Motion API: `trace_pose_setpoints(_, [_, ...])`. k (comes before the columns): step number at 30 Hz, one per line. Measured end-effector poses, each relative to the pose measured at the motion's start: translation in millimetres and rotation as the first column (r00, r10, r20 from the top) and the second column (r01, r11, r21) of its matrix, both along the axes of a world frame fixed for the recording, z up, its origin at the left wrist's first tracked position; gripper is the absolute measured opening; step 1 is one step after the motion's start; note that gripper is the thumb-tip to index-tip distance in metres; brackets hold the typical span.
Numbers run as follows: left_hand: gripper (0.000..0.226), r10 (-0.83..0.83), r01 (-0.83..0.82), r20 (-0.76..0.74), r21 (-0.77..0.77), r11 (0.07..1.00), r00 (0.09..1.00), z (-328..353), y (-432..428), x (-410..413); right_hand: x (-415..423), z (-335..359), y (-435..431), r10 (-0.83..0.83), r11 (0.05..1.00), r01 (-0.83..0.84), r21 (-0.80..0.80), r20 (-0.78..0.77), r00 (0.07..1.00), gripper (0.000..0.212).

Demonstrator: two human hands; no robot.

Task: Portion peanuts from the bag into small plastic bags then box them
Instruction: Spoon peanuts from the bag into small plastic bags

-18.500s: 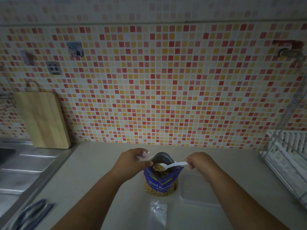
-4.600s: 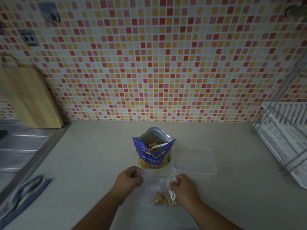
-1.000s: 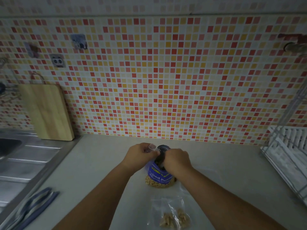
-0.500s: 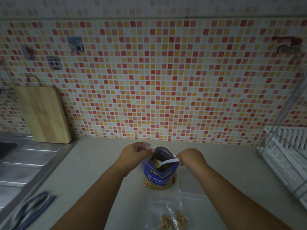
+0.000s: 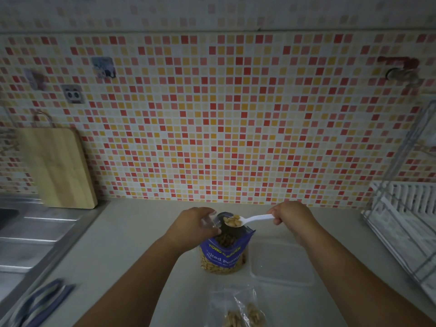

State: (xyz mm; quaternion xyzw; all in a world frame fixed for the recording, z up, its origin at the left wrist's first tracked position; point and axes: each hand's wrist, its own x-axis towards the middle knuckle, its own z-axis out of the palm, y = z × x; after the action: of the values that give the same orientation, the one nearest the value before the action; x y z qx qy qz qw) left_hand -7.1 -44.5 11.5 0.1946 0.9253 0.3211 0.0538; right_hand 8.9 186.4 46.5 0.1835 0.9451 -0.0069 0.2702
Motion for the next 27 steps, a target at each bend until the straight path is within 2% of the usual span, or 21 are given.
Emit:
trace_pose_setpoints(6, [0.049, -0.04, 0.038, -0.047, -0.05, 0.998, 0.998, 3, 8, 3, -2, 12, 3, 0.077, 0.995, -0.079, 0.067, 0.04, 0.996, 0.046])
trace_pose_setpoints(11, [0.048, -0.052, 0.05, -0.035, -0.048, 0.998, 0.998, 1, 15, 3, -2, 21, -10, 0.076, 0.997, -0.077, 0.032, 0.036, 0.996, 0.046])
trace_pose_setpoints(13, [0.052, -0.055, 0.052, -0.036, -0.066, 0.996, 0.998, 1, 20, 5, -2, 24, -18, 0.087, 0.996, -0.087, 0.024, -0.02, 0.996, 0.045])
trace_pose_setpoints(15, [0.052, -0.056, 0.054, -0.038, -0.059, 0.997, 0.998, 0, 25, 6, 2, 25, -25, 0.074, 0.997, -0.079, -0.019, -0.179, 0.981, 0.041])
trace_pose_setpoints(17, [0.051, -0.033, 0.032, -0.026, -0.027, 0.999, 0.999, -1, 30, 7, 9, 22, -28, 0.002, 0.974, -0.105, -0.202, -0.452, 0.892, 0.03])
trace_pose_setpoints(19, [0.049, -0.002, 0.002, -0.012, 0.018, 1.0, 1.0, -3, 33, 7, 20, 24, -35, 0.013, 0.943, -0.224, -0.244, -0.648, 0.762, 0.026])
trace_pose_setpoints(21, [0.048, 0.027, -0.027, -0.004, 0.061, 0.998, 1.0, -6, 34, 7, 24, 27, -40, 0.171, 0.925, -0.359, -0.127, -0.704, 0.69, 0.025])
trace_pose_setpoints(24, [0.043, 0.076, -0.078, 0.018, 0.162, 0.984, 0.997, -8, 33, 7, 31, 38, -49, 0.456, 0.824, -0.554, 0.121, -0.723, 0.519, 0.026])
trace_pose_setpoints(26, [0.037, 0.093, -0.098, 0.03, 0.219, 0.971, 0.995, -8, 32, 7, 36, 45, -49, 0.557, 0.761, -0.598, 0.252, -0.726, 0.403, 0.03])
trace_pose_setpoints(27, [0.035, 0.097, -0.103, 0.039, 0.239, 0.966, 0.995, -8, 31, 8, 39, 49, -48, 0.569, 0.755, -0.591, 0.284, -0.732, 0.375, 0.03])
